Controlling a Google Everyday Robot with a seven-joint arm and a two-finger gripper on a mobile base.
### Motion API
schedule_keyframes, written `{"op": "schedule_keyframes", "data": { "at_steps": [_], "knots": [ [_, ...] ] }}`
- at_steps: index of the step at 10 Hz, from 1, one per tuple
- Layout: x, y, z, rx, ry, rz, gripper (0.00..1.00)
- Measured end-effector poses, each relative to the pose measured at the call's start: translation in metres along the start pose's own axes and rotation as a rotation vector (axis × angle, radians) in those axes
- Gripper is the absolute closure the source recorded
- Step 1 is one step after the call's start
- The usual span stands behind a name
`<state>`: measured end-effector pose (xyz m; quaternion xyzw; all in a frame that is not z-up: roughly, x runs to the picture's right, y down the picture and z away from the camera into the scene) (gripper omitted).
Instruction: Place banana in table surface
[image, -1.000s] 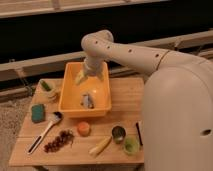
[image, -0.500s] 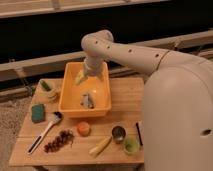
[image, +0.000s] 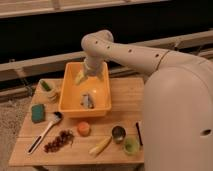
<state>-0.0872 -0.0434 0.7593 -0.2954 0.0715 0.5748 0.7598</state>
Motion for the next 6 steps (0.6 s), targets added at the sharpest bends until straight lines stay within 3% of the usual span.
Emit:
{"op": "schedule_keyframes", "data": {
  "at_steps": [6],
  "knots": [
    [0.0017, -0.0001, -0.0007, 0.006, 0.007, 0.0, 0.2]
  ]
}}
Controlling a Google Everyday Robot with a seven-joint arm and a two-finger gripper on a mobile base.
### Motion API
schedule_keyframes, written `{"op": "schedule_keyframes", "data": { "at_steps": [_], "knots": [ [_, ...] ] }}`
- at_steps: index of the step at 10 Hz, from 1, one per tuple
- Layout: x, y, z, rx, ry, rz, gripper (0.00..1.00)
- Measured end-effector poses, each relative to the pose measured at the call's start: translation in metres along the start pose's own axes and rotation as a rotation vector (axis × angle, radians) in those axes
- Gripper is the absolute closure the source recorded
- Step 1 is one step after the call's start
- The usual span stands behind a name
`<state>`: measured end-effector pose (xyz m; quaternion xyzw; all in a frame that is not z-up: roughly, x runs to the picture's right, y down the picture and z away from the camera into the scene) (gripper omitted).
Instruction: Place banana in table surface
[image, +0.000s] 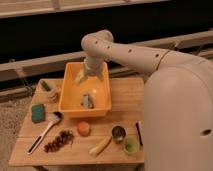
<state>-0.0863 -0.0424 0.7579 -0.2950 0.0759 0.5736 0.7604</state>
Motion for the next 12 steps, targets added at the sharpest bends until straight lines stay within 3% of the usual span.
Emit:
{"op": "schedule_keyframes", "data": {
  "at_steps": [3, 6, 8, 12],
  "knots": [
    [0.033, 0.009, -0.011, 0.016, 0.036, 0.001, 0.2],
    [0.086, 0.044, -0.012, 0.01, 0.06, -0.068, 0.2],
    [0.122, 0.073, -0.009, 0.015, 0.073, -0.228, 0.2],
    [0.182, 0.085, 0.007, 0.047, 0.11, -0.696, 0.2]
  ]
}}
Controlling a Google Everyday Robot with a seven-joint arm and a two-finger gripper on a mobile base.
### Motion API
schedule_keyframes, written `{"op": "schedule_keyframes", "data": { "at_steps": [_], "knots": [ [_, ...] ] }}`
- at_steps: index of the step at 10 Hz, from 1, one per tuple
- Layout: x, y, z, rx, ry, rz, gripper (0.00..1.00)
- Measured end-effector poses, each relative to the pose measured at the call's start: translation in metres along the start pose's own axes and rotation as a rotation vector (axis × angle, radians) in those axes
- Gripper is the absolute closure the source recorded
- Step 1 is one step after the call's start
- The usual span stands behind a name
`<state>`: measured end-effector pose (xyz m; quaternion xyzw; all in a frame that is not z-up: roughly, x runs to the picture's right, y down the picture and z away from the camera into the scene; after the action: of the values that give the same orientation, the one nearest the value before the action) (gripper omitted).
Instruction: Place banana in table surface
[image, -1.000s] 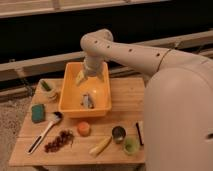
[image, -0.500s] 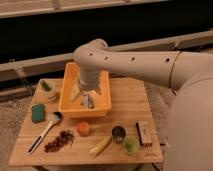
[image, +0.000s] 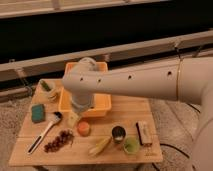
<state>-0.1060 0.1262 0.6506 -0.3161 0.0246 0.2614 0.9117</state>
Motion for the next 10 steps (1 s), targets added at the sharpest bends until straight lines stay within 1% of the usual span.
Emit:
{"op": "schedule_keyframes", "data": {
  "at_steps": [1, 2, 3, 4, 5, 7, 9, 10],
  "knots": [
    [0.016, 0.004, 0.011, 0.012, 0.018, -0.067, 0.2],
    [0.033, 0.008, 0.024, 0.02, 0.038, -0.106, 0.2],
    [0.046, 0.014, 0.035, 0.022, 0.057, -0.136, 0.2],
    [0.057, 0.023, 0.045, 0.017, 0.075, -0.165, 0.2],
    [0.07, 0.029, 0.058, 0.014, 0.097, -0.18, 0.2],
    [0.081, 0.038, 0.076, 0.007, 0.117, -0.202, 0.2],
    [0.084, 0.042, 0.088, 0.001, 0.128, -0.22, 0.2],
    [0.084, 0.042, 0.103, 0.001, 0.141, -0.234, 0.2]
  ]
}}
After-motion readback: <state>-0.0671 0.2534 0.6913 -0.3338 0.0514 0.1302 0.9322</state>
